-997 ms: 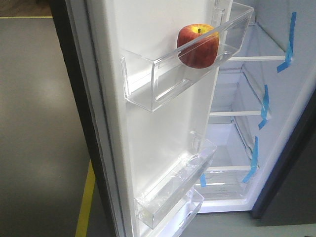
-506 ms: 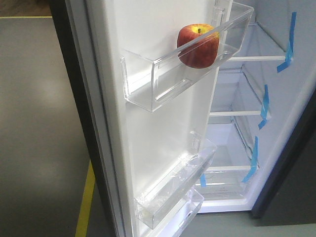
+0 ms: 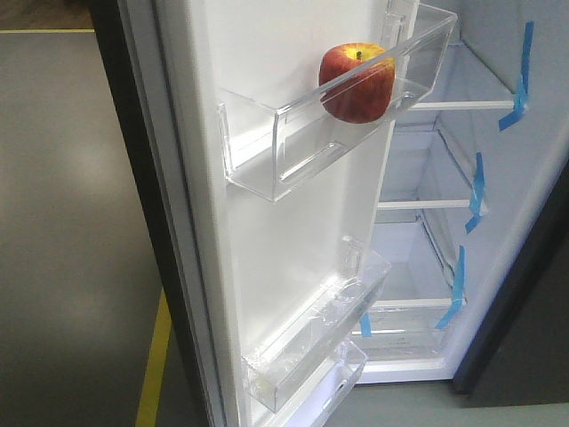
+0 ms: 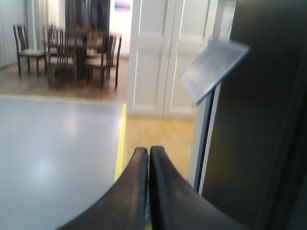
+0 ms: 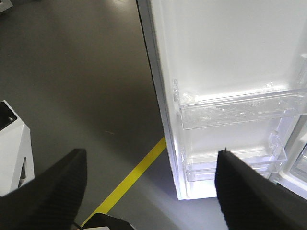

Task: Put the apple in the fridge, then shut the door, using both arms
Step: 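Withdraw the right gripper away from the door bin, then swing the left gripper toward the outer edge of the refrigerator door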

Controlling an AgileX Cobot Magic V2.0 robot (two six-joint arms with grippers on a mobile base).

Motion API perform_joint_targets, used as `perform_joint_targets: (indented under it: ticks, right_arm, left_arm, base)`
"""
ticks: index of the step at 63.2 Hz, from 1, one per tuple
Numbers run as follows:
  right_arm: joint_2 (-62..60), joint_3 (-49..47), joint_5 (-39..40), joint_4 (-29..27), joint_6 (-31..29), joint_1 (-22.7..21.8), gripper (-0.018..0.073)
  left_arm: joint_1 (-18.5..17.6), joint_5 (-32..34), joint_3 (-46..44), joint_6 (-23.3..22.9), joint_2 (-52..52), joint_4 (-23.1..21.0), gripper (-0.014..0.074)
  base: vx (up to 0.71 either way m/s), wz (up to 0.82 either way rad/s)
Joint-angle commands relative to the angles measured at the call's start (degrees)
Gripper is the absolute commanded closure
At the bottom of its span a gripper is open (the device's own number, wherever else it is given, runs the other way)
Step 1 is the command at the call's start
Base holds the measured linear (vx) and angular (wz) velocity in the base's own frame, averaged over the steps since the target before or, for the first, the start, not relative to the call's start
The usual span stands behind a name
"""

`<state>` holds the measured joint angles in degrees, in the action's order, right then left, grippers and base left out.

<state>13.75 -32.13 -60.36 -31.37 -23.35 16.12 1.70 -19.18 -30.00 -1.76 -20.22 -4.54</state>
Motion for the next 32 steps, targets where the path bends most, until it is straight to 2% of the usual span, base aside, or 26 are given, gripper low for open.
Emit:
perform_joint_targets:
  ticks: [1, 19, 25, 32]
  right_arm:
    - [0.7, -1.15, 2.96, -1.74, -0.29, -0.01, 0.0029]
    - [0.7, -1.15, 2.96, -1.78, -0.29, -0.01, 0.0029]
    - [0.7, -1.15, 2.96, -1.91, -0.29, -0.01, 0.0029]
    - [0.7, -1.15, 2.96, -1.91, -0.29, -0.01, 0.0029]
  left_arm:
    - [0.01, -5.92, -9.7, 3.27, -9.94, 0.35, 0.0604]
    - [0.01, -21.42, -26.67, 7.54, -35.37, -1.13, 0.0603]
    - [0.01, -26.29, -31.4, 11.34, -42.74, -5.24, 0.0603]
    - [0.01, -27.46, -35.8, 18.94, -50.06, -12.45, 0.0603]
  base:
    - [0.0, 0.0]
    - [0.0, 0.0]
    - [0.0, 0.0]
    - [0.0, 0.0]
